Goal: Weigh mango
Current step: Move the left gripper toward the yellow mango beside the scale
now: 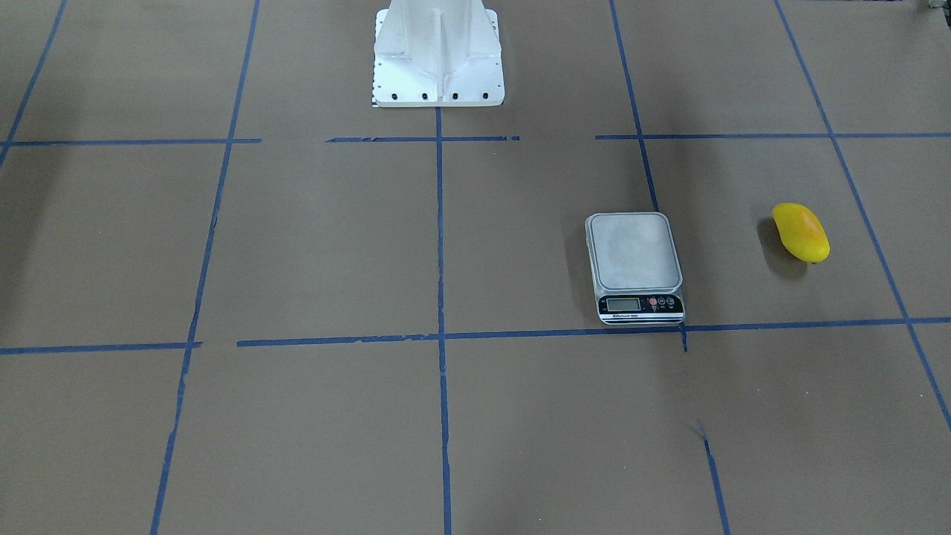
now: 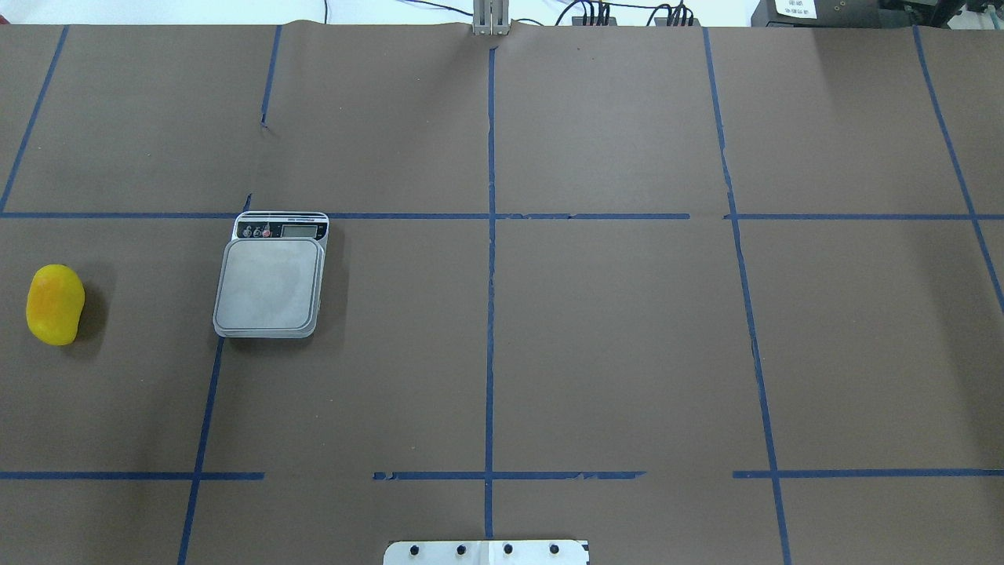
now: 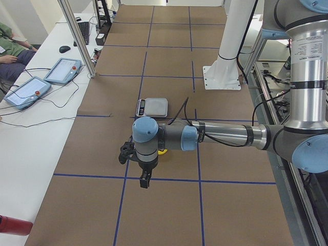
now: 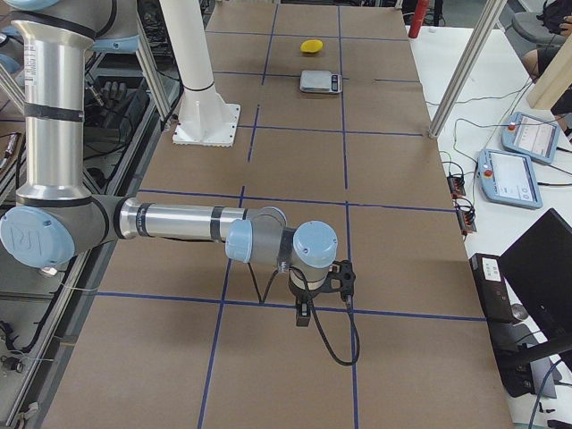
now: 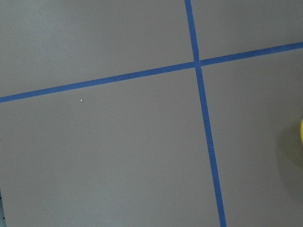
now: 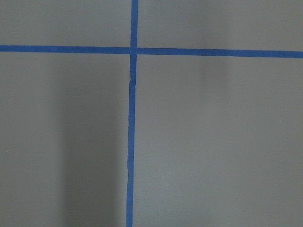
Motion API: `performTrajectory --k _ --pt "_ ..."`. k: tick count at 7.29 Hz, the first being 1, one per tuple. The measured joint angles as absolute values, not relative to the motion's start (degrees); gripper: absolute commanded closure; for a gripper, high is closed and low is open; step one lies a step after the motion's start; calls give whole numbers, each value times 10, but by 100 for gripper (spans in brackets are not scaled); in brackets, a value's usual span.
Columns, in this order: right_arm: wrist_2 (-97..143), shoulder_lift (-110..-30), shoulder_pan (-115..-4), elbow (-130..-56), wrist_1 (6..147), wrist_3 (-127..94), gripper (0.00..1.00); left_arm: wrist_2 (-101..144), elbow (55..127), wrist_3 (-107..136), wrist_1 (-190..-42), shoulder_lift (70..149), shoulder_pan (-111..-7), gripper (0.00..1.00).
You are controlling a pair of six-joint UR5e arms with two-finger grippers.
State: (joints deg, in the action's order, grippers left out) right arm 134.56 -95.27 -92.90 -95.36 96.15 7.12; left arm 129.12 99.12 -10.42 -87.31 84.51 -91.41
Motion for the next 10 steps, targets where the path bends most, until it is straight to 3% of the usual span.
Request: performTrajectory --k 5,10 --pt "1346 -953 -929 -954 961 71 0 1295 1004 -38 -890 872 -900 0" --pt "1346 -953 -929 -954 962 71 0 1307 971 285 -1089 869 -713 0"
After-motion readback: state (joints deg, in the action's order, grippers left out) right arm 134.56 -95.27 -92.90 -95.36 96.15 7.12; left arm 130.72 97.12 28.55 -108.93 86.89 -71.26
